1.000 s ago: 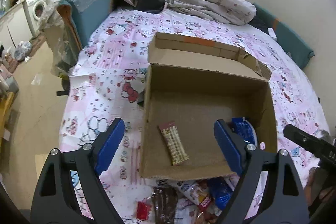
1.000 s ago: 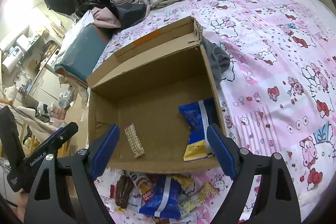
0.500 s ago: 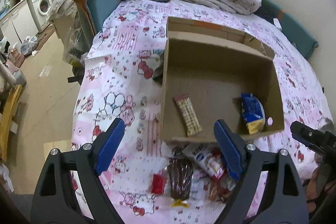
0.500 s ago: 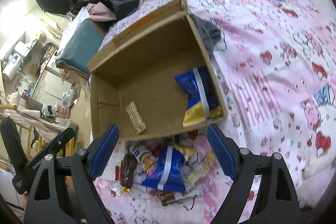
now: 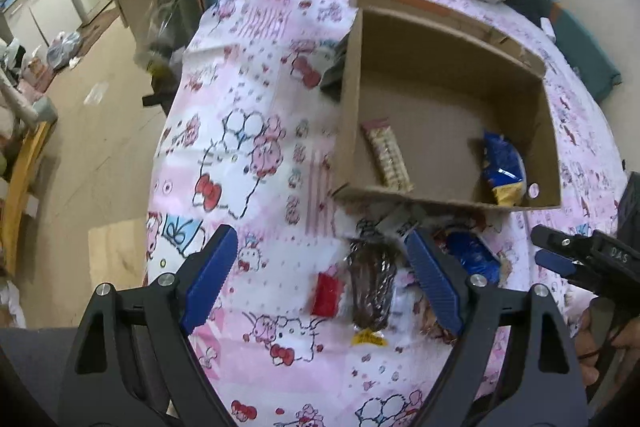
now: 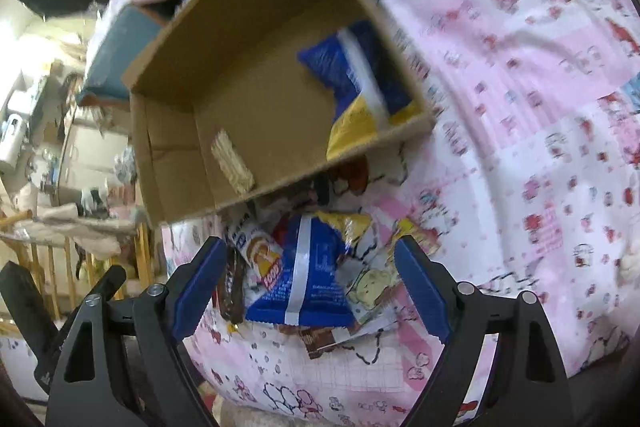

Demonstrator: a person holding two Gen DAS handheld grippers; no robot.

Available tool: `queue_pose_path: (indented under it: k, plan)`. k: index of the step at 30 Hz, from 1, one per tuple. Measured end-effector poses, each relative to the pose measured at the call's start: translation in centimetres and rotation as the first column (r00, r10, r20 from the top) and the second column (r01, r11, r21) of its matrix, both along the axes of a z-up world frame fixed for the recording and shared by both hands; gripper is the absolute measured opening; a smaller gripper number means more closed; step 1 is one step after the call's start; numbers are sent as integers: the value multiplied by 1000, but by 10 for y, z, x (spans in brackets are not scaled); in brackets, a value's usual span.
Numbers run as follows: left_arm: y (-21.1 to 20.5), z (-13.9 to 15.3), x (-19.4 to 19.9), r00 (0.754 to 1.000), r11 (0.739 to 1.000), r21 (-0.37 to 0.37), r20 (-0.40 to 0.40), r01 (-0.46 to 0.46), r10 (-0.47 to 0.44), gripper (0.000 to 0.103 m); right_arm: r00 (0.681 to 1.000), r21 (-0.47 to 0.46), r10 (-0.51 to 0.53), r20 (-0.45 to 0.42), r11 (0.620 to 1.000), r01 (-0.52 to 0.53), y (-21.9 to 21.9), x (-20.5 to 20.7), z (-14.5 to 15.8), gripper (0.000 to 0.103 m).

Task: Organize snacks
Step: 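Move both tools back to the snack pile in front of the box, then grasp the brown vacuum-packed snack with the left tool while the right tool grasps a blue bag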

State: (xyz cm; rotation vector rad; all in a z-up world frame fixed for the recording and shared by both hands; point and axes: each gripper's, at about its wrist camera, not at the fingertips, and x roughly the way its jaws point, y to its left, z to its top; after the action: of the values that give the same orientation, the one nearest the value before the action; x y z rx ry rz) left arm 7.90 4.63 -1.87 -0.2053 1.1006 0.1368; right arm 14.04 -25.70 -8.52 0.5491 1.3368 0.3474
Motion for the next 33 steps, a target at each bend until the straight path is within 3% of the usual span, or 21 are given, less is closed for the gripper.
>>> queue_pose_path:
  k: [4, 9, 11, 16, 20, 27, 33]
  plan:
    - [3, -7, 0, 1000, 1000, 7, -18, -14, 14, 85, 994, -11, 90, -62, 996, -91, 26, 8, -21, 77]
    - [4, -11, 3, 999, 1000, 6, -28, -24, 24, 85, 974, -109, 188, -127, 973, -202, 57, 9, -45, 76]
    - [5, -13, 4, 999, 999, 12, -33, -31, 32, 85, 966, -137, 223, -134, 961, -241, 67, 5, -49, 68]
    - [2, -19, 8, 998, 1000, -9, -57, -23, 22, 85, 962, -173, 249, -115, 948, -266, 72, -3, -48, 62]
    - [3, -22, 7, 997, 999, -28, -68, -27, 25, 85, 969, -103, 225, -100, 966, -235, 54, -15, -35, 59]
    - [10, -29, 6, 994, 996, -69, -99, -59, 52, 85, 986, 121, 160, -39, 981, -154, 16, -30, -3, 56]
    - [2, -47, 9, 985, 996, -74, -172, -39, 26, 85, 993, 175, 115, 21, 978, -117, 7, -34, 11, 52]
